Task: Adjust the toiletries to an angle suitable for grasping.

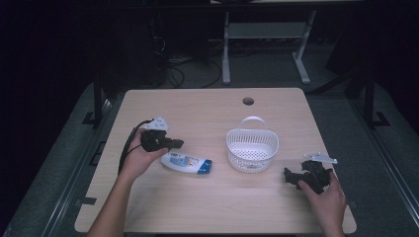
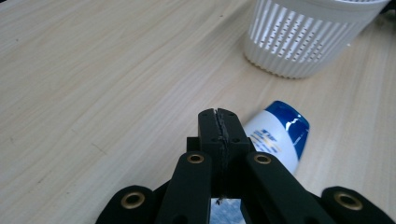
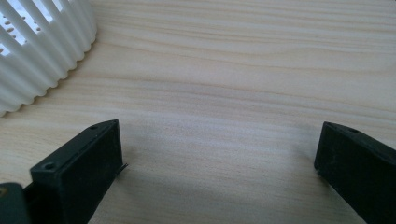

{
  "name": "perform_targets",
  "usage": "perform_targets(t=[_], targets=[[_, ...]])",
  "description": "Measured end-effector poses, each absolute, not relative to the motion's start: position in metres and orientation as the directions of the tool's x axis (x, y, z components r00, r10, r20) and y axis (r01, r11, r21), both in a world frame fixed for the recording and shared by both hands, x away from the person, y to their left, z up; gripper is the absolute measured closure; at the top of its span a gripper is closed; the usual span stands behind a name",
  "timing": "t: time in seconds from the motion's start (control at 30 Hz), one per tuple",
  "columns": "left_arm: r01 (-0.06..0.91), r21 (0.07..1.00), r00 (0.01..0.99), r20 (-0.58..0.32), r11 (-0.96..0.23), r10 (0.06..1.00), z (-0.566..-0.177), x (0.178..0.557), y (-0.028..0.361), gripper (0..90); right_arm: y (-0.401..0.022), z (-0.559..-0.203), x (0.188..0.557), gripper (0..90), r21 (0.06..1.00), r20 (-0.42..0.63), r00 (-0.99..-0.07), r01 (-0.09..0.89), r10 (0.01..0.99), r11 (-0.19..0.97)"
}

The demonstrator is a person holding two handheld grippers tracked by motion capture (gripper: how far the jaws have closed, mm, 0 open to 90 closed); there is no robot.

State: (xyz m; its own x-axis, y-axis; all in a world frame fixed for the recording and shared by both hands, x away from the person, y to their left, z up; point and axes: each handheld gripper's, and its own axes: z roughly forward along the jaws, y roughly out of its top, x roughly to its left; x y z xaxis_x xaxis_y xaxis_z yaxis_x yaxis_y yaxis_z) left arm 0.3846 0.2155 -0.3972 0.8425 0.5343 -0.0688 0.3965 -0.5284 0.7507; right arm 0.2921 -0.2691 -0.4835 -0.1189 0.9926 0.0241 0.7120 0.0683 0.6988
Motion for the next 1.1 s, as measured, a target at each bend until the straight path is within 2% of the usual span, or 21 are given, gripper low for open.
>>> perform_targets(t=[0.33,0.53,1.1], targets=[[0.445,0.740,0.800,-0.075,-0.504,0.596,-0.413,0.406,0.234,90.0,-0.269,-0.484,0.292,0.5,0.699,0.024,-0.119,0.712,0.993,0.068],[0.488,0.697,0.781,-0.080,-0.525,0.619,-0.431,0.415,0.242,90.0,-0.269,-0.484,0.292,0.5,0.699,0.024,-0.119,0.712,0.993,0.069],[0.522,0.661,0.774,-0.101,-0.539,0.625,-0.441,0.408,0.252,90.0,-0.269,-0.484,0.292,0.5,0.699,0.023,-0.133,0.710,0.991,0.079]])
